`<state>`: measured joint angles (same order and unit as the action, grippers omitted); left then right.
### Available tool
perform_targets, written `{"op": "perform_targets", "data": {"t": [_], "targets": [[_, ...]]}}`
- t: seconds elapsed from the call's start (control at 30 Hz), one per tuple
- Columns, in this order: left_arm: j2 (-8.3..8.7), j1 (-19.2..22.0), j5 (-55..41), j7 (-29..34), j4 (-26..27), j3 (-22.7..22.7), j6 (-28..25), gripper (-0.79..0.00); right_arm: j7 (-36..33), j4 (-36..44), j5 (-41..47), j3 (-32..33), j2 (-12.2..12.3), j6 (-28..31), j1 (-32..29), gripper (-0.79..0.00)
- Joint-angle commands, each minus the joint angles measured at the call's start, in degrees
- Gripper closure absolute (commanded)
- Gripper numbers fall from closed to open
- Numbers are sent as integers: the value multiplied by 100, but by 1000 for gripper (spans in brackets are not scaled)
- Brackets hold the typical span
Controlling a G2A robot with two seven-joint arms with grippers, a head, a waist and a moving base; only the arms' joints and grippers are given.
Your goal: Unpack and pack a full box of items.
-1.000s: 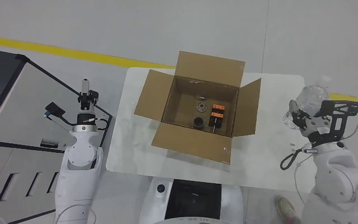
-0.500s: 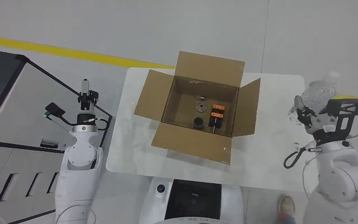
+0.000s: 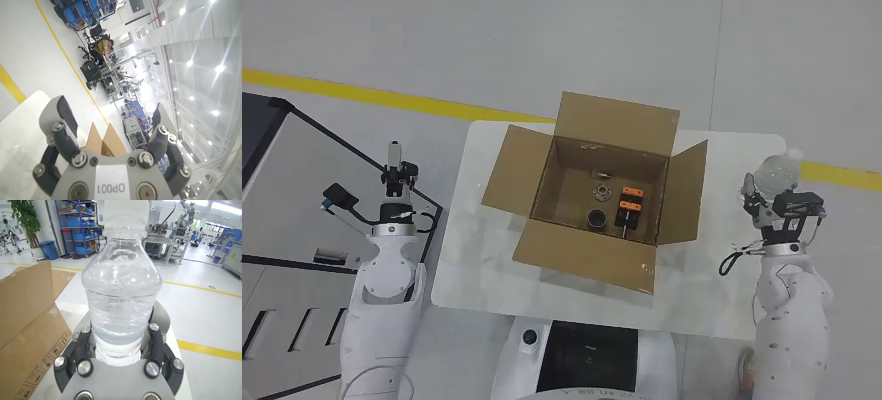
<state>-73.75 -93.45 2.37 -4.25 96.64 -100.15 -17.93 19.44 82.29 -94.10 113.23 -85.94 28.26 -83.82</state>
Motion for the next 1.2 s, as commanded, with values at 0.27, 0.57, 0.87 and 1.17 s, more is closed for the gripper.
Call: {"op": "perform_targets", "data": {"t": [0.27, 0.57, 0.87, 1.17], "targets": [[0, 0, 0, 0, 0, 0, 0, -785, 1206, -793, -394, -191, 52, -678, 109, 0], [0, 0, 0, 0, 0, 0, 0, -785, 2049, -3051, -937, -235, 266, -1144, 1004, 0], [0, 0, 0, 0, 0, 0, 0, -785, 2436, -4177, -1013, -280, 459, -1071, 1511, 0], [0, 0, 0, 0, 0, 0, 0, -785, 3146, -5093, -1354, -532, 589, -1611, 1809, 0]]}}
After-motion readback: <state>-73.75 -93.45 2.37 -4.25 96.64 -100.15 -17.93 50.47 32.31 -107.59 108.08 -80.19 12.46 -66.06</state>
